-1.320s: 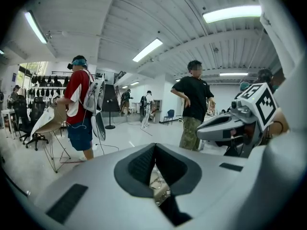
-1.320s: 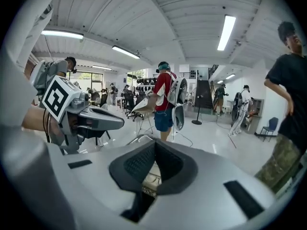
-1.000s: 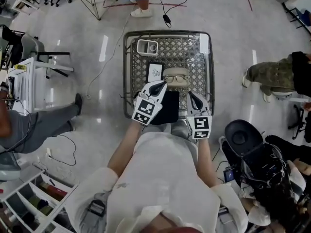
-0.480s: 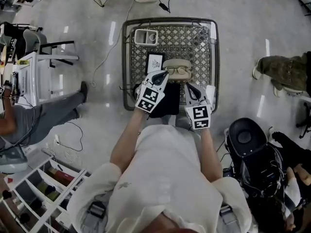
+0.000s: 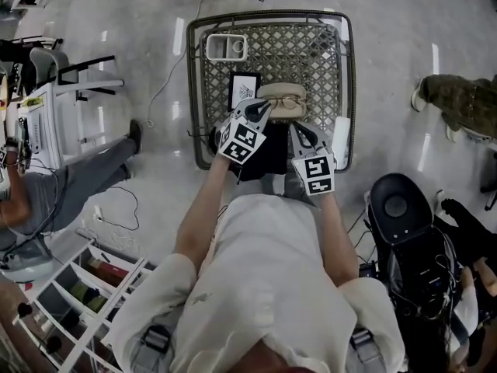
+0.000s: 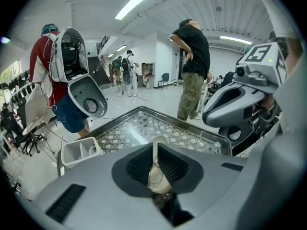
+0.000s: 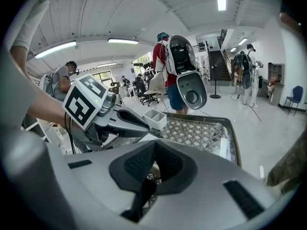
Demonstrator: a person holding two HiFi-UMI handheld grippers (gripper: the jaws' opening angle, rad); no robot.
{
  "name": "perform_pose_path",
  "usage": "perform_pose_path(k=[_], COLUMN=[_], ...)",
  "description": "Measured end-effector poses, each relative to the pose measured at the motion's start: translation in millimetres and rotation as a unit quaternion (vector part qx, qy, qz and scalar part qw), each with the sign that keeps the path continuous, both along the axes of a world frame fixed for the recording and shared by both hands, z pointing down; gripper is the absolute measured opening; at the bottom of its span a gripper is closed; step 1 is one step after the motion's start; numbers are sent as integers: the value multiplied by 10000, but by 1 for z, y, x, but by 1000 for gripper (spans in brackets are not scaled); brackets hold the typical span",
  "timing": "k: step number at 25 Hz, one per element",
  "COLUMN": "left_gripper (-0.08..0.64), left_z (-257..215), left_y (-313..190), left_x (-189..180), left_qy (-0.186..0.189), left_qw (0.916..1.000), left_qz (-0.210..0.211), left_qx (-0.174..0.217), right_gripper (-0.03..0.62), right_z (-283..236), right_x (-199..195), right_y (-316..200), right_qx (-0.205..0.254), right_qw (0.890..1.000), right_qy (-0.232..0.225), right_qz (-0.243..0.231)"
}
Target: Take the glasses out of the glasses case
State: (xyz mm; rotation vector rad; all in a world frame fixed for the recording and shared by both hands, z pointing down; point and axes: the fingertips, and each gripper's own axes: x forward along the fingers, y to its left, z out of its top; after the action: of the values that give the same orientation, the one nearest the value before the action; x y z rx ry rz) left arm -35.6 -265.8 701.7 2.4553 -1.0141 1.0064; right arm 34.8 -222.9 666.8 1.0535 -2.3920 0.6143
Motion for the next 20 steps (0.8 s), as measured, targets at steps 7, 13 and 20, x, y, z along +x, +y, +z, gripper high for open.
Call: perform_pose_path(k=[7,13,20], left_gripper=[55,67,76], left_z=[28,54,82], left_y=[-5,-6,-7], left_x=[5,14,21], left_qy=[-243,-474,-717], left_qw=[9989,9954,9901], left_qz=[344,728,993], left_qx=[-220,-409,-688], right_gripper=[8,8,8], right_z=[19,28,31], right_x=[-2,2,8], right_y=[-1,1,2], right_qx=[-205,-320,-328], right_qw=[9998,9993,9989], right_qy=[51,108,172], right_qz=[50,154,274])
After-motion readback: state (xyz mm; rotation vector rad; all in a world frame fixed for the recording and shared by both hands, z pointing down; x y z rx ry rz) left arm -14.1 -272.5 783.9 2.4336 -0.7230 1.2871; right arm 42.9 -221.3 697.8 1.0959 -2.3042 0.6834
